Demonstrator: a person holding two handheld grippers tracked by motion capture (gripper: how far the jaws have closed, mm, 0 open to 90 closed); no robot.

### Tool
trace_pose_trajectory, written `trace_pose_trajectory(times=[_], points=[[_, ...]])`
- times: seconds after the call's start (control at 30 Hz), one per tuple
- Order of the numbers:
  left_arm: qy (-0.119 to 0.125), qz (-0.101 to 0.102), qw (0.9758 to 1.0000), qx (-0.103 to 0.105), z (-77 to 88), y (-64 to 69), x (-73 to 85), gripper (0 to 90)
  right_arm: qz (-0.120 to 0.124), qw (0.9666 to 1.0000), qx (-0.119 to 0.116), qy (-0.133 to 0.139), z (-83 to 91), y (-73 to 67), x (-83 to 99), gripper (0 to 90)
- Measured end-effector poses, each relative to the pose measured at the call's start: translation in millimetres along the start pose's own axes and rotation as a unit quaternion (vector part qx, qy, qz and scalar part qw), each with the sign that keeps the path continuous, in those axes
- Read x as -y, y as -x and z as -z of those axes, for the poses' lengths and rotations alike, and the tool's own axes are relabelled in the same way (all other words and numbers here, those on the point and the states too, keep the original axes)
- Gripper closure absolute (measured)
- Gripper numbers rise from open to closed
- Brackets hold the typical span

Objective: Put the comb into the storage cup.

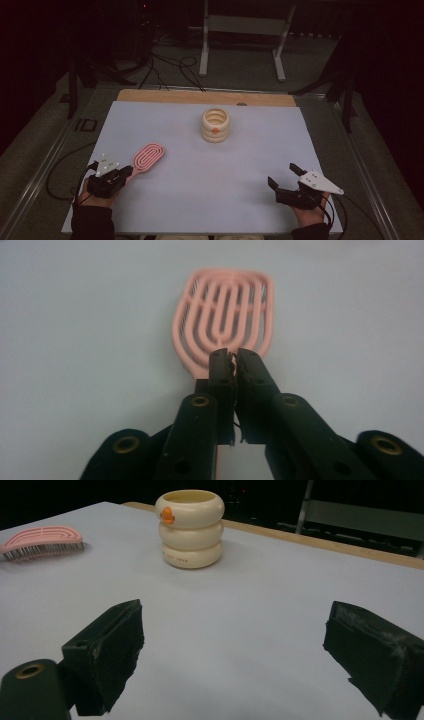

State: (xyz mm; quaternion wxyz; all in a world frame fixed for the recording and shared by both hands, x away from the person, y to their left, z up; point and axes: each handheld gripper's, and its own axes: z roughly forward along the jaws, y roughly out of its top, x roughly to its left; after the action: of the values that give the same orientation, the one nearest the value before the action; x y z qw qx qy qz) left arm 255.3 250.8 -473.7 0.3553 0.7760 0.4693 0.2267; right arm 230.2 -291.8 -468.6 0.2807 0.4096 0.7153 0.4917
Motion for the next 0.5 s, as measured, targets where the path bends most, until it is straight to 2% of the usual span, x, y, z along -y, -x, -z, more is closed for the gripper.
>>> trace_pose_trajectory(times=[0.03,0.07,0.1,0.13,0.17,0.23,0.27,0.3,0.33,0.4,0.43,0.47,0.5], points=[[0.022,0.003,0.9997,-0.003,4.7,-1.6,-0.1,80.9,0.000,1.0000,0.000,0.000,-0.1,0.2,0.1,9.0],[0.022,0.003,0.9997,-0.003,4.7,-1.6,-0.1,80.4,0.000,1.0000,0.000,0.000,-0.1,0.2,0.1,9.0],[0.043,0.003,0.9990,0.001,9.5,-3.4,0.6,78.7,0.001,1.0000,0.000,0.000,-0.1,0.6,0.3,9.0],[0.053,0.002,0.9986,-0.004,11.8,-3.9,0.7,76.1,0.001,1.0000,0.000,0.000,-0.2,0.8,0.4,9.0],[0.061,0.003,0.9981,-0.008,13.6,-4.7,0.8,72.7,0.000,1.0000,0.000,0.000,-0.2,0.8,0.6,9.0],[0.061,0.003,0.9981,-0.008,13.6,-4.7,0.8,70.4,-0.001,1.0000,0.001,0.000,-0.2,0.9,0.7,9.0],[0.092,0.010,0.9956,-0.013,20.4,-7.1,1.4,70.4,-0.001,1.0000,0.001,0.000,-0.2,0.9,0.7,9.0],[0.104,0.013,0.9943,-0.020,22.6,-7.7,1.5,60.5,-0.001,1.0000,0.001,-0.001,-0.2,1.1,0.8,9.0],[0.113,0.016,0.9932,-0.024,24.6,-8.5,1.7,54.6,-0.001,1.0000,0.002,0.000,-0.1,1.2,0.8,9.0],[0.124,0.022,0.9914,-0.035,27.9,-10.3,2.3,45.6,-0.001,1.0000,0.002,0.000,0.1,1.4,0.9,8.9],[0.124,0.022,0.9914,-0.035,27.9,-10.3,2.3,41.3,-0.001,1.0000,0.002,0.000,0.1,1.4,0.9,8.9],[0.131,0.030,0.9898,-0.046,30.1,-12.4,3.0,36.3,-0.001,1.0000,0.002,0.001,0.0,1.5,1.1,9.0],[0.131,0.030,0.9898,-0.046,30.1,-12.4,3.0,33.8,-0.001,1.0000,0.002,0.001,0.0,1.5,1.1,9.0]])
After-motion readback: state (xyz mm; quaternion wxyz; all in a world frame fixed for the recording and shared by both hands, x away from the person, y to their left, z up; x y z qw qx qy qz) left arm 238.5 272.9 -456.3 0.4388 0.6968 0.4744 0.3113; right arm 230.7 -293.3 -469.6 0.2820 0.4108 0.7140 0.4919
